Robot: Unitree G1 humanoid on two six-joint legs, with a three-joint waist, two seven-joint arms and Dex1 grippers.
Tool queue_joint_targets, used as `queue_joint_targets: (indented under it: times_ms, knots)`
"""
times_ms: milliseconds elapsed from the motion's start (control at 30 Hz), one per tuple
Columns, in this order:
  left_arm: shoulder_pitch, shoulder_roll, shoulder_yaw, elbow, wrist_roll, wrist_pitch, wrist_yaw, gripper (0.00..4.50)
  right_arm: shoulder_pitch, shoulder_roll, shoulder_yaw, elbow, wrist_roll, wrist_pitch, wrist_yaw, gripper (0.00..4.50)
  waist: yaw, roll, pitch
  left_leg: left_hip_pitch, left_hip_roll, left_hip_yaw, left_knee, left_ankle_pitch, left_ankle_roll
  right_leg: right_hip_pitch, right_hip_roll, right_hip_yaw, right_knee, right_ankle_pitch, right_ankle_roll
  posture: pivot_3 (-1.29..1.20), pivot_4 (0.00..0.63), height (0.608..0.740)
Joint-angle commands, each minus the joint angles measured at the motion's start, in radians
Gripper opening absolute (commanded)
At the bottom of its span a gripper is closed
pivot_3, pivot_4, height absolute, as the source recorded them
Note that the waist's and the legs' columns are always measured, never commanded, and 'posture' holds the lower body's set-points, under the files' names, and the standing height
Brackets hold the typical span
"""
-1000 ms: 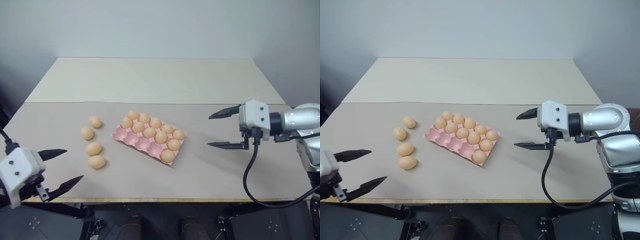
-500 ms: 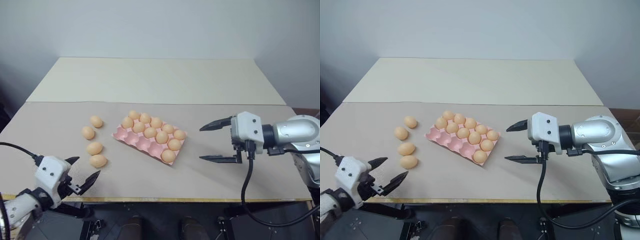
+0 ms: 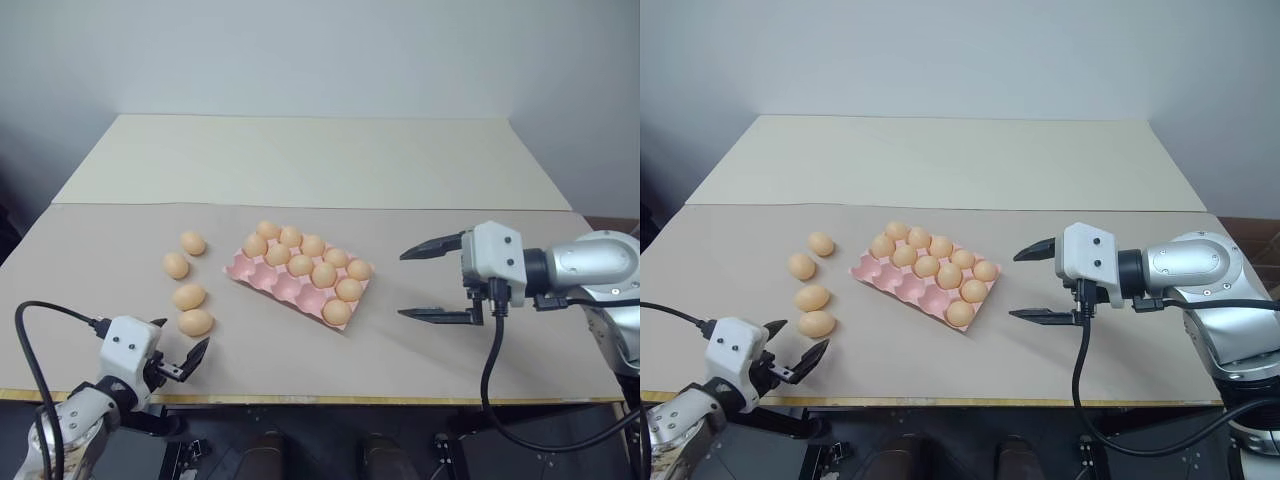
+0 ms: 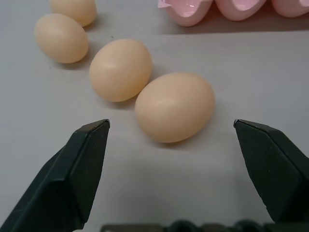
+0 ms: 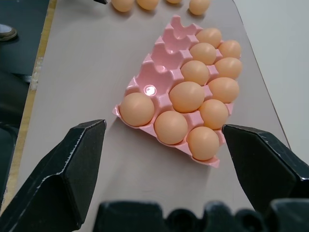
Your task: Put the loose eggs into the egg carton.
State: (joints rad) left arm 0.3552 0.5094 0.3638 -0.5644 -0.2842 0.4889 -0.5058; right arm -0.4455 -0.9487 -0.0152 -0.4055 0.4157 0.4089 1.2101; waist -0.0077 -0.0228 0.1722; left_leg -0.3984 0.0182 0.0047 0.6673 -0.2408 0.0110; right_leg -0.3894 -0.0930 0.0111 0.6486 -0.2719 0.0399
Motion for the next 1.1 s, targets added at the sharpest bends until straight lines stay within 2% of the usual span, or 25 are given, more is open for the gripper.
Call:
queue_joint_targets:
  times_ms: [33, 333, 467, 600, 667, 933, 1100]
  knots:
    - [-0.035, -0.014, -0.028, 0.025, 0.022, -0.04, 0.026, 4.48, -0.004, -0.013, -0.034, -0.033, 0.012, -0.002, -0.017, 4.5, 0.0, 0.0, 0.0, 0.0, 0.0, 0.0, 0.0, 0.0, 0.0, 0.0, 0.0, 0.0, 0.0, 0.0, 0.0, 0.0, 0.15, 0.74]
    - [-0.087, -0.063, -0.095, 0.065, 0.035, -0.052, 0.071, 4.48, -0.005, -0.023, -0.043, -0.03, 0.006, -0.011, -0.036, 4.5, 0.001, 0.0, 0.0, 0.0, 0.0, 0.0, 0.0, 0.0, 0.0, 0.0, 0.0, 0.0, 0.0, 0.0, 0.0, 0.0, 0.15, 0.74]
    - [-0.081, -0.068, -0.103, 0.076, 0.038, -0.046, 0.075, 3.59, -0.01, -0.026, -0.041, -0.027, 0.005, -0.011, -0.042, 4.5, 0.002, 0.0, 0.0, 0.0, 0.0, 0.0, 0.0, 0.0, 0.0, 0.0, 0.0, 0.0, 0.0, 0.0, 0.0, 0.0, 0.15, 0.74]
    - [-0.068, -0.069, -0.109, 0.065, 0.041, -0.042, 0.079, 2.28, -0.012, -0.028, -0.041, -0.032, 0.019, -0.006, -0.032, 4.5, 0.002, 0.0, 0.0, 0.0, 0.0, 0.0, 0.0, 0.0, 0.0, 0.0, 0.0, 0.0, 0.0, 0.0, 0.0, 0.0, 0.15, 0.74]
    - [-0.065, -0.062, -0.113, 0.065, 0.05, -0.047, 0.078, 2.02, -0.011, -0.029, -0.043, -0.034, 0.025, -0.005, -0.028, 4.5, 0.003, 0.0, 0.0, 0.0, 0.0, 0.0, 0.0, 0.0, 0.0, 0.0, -0.001, 0.0, 0.0, 0.0, 0.0, 0.0, 0.15, 0.74]
    - [-0.055, -0.041, -0.106, -0.011, -0.02, -0.104, -0.026, 2.02, 0.015, -0.031, -0.058, -0.053, 0.033, -0.006, -0.029, 4.5, 0.004, 0.0, 0.0, 0.0, 0.0, 0.0, 0.0, 0.0, 0.0, 0.0, 0.0, 0.0, 0.0, 0.0, 0.0, 0.0, 0.15, 0.74]
    - [-0.179, -0.02, -0.147, -0.035, -0.089, -0.098, -0.082, 2.02, 0.037, -0.022, -0.069, -0.093, 0.037, 0.009, -0.071, 4.5, 0.015, 0.0, 0.0, 0.0, 0.0, 0.0, 0.0, 0.0, 0.0, 0.0, -0.001, 0.0, 0.0, 0.0, 0.0, 0.0, 0.15, 0.74]
